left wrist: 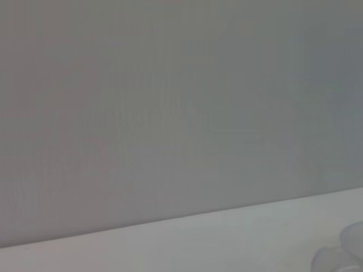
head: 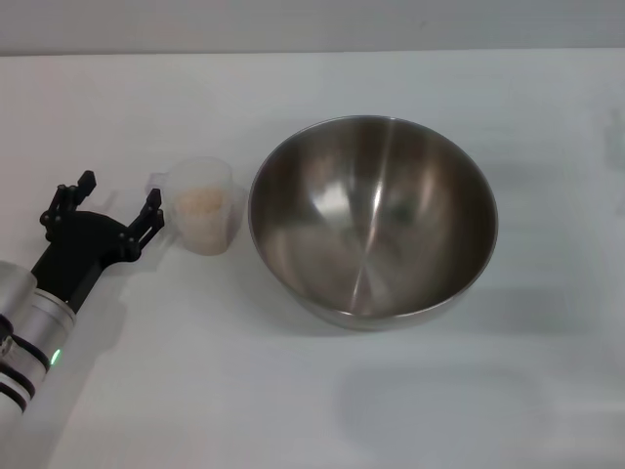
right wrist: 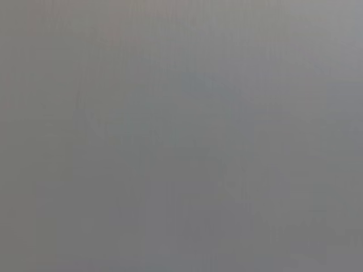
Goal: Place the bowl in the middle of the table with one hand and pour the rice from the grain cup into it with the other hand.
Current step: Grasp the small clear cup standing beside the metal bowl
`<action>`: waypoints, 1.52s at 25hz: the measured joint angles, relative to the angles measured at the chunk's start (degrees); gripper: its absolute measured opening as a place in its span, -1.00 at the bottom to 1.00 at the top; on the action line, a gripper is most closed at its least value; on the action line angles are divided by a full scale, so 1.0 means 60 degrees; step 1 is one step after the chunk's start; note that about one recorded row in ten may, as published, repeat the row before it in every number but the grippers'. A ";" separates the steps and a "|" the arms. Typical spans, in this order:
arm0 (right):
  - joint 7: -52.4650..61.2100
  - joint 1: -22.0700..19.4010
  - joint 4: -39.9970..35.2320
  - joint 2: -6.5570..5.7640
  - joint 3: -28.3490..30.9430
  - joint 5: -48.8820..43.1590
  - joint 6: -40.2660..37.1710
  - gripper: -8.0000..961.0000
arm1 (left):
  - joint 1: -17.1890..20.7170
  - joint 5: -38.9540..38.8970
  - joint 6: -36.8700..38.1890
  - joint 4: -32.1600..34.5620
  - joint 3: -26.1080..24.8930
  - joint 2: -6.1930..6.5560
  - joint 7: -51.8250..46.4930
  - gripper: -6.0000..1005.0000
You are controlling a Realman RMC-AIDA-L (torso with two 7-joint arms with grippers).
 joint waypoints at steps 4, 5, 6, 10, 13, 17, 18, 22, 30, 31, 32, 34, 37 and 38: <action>0.0000 0.0003 0.0002 0.0000 0.0000 0.0001 0.0037 -0.15 | -0.0102 0.0000 -0.0196 0.0000 -0.0013 -0.0011 0.0000 0.71; 0.0000 0.0015 0.0002 -0.0005 0.0000 0.0001 0.0043 -0.15 | -0.0144 0.0000 -0.0241 -0.0009 -0.0019 -0.0017 0.0000 0.71; 0.0000 0.0015 0.0002 -0.0005 0.0000 0.0001 0.0043 -0.15 | -0.0144 0.0000 -0.0241 -0.0009 -0.0019 -0.0017 0.0000 0.70; 0.0000 0.0062 0.0004 -0.0017 -0.0001 0.0002 0.0059 -0.16 | -0.0239 0.0001 -0.0336 -0.0067 -0.0210 -0.0020 0.0000 0.70; 0.0001 0.0080 0.0010 -0.0023 -0.0001 0.0001 0.0062 -0.15 | -0.0249 0.0000 -0.0408 -0.0105 -0.0358 -0.0020 0.0000 0.70; 0.0006 0.0090 0.0016 -0.0027 -0.0001 0.0001 0.0068 -0.15 | -0.0229 0.0001 -0.0412 -0.0127 -0.0373 -0.0020 -0.0031 0.70; 0.0017 0.0093 0.0016 -0.0028 -0.0001 0.0001 0.0069 -0.15 | -0.0227 0.0000 -0.0428 -0.0149 -0.0377 -0.0020 -0.0051 0.62; 0.0114 0.0115 0.0053 -0.0030 -0.0001 0.0001 0.0073 -0.16 | -0.0254 0.0001 -0.0514 -0.0212 -0.0379 -0.0020 -0.0088 0.30; 0.0117 0.0118 0.0086 -0.0030 0.0015 0.0001 0.0073 -0.16 | -0.0276 0.0000 -0.0526 -0.0429 -0.0380 -0.0020 -0.0092 -0.17; 0.0117 0.0118 0.0093 -0.0030 0.0015 0.0002 0.0074 -0.16 | -0.0276 0.0000 -0.0526 -0.0429 -0.0380 -0.0020 -0.0092 -0.23; 0.0117 0.0118 0.0098 -0.0030 0.0015 0.0001 0.0074 -0.15 | -0.0275 0.0001 -0.0526 -0.0438 -0.0382 -0.0020 -0.0084 -0.30; 0.0117 0.0117 0.0106 -0.0030 0.0015 0.0001 0.0073 -0.15 | -0.0276 0.0001 -0.0494 -0.0464 -0.0386 -0.0020 -0.0037 -0.44; 0.0117 0.0117 0.0107 -0.0038 0.0014 0.0001 0.0073 -0.15 | -0.0276 0.0005 -0.0482 -0.0469 -0.0386 -0.0020 -0.0026 -0.64; 0.0117 0.0117 0.0107 -0.0042 0.0015 0.0001 0.0073 -0.15 | -0.0276 0.0018 -0.0464 -0.0470 -0.0386 -0.0020 -0.0022 -0.71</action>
